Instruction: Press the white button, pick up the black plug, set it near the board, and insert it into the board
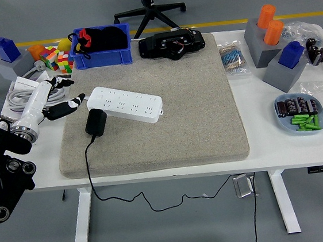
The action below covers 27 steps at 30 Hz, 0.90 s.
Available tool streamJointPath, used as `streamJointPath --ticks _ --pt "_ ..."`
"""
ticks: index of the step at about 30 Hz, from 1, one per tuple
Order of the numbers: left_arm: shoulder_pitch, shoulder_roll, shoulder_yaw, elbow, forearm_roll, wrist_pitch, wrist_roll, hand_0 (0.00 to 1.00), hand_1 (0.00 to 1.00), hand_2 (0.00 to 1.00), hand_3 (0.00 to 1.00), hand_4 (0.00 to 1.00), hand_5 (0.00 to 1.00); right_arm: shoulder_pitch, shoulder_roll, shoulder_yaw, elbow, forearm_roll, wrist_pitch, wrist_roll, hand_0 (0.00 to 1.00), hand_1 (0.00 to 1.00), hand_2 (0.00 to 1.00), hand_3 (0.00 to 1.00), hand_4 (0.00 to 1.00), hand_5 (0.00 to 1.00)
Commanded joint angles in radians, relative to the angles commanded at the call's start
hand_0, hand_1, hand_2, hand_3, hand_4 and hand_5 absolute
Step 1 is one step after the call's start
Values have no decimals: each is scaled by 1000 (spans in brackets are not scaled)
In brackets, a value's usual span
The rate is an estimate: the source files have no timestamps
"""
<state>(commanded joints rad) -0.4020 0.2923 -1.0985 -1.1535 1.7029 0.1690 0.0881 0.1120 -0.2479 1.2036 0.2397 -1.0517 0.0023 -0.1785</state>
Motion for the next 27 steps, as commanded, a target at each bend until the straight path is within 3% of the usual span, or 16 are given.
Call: streamJointPath --ticks 2,3,8,9,15,16,21,22,27 --pt "-8 2 15 4 2 0 1 863 818 748 711 768 366 -2 0 12 1 -4 0 0 778 650 658 615 672 444" --pt "-21 4 35 10 3 0 3 450 631 630 754 583 2 -5 0 28 1 -12 0 1 778 650 658 615 672 444" --pt "-98 18 130 51 -11 -9 16 450 631 630 754 583 2 -15 -1 92 -1 -42 -2 4 778 650 658 615 672 444" --pt "-116 21 145 61 -15 -9 17 231 309 237 765 2 2 -10 0 105 -2 -49 -3 5 778 650 658 616 672 442" --pt "-203 27 221 124 -41 -1 17 231 309 237 765 2 2 11 3 140 5 -77 0 5 778 650 658 616 672 442" --pt "-219 24 242 144 -49 3 12 68 109 137 744 2 2 3 4 154 7 -82 -1 6 777 650 658 616 671 442" --pt "-249 -1 322 215 -78 -24 26 68 109 137 744 2 2 -38 6 195 5 -98 -1 7 777 650 658 616 671 442" --pt "-254 -3 333 224 -81 -30 30 14 31 134 665 2 2 -42 7 203 4 -101 -1 7 776 650 658 616 672 443" --pt "-305 -16 427 295 -110 -69 59 14 31 134 665 2 2 -46 10 224 9 -104 2 7 776 650 658 616 672 443"
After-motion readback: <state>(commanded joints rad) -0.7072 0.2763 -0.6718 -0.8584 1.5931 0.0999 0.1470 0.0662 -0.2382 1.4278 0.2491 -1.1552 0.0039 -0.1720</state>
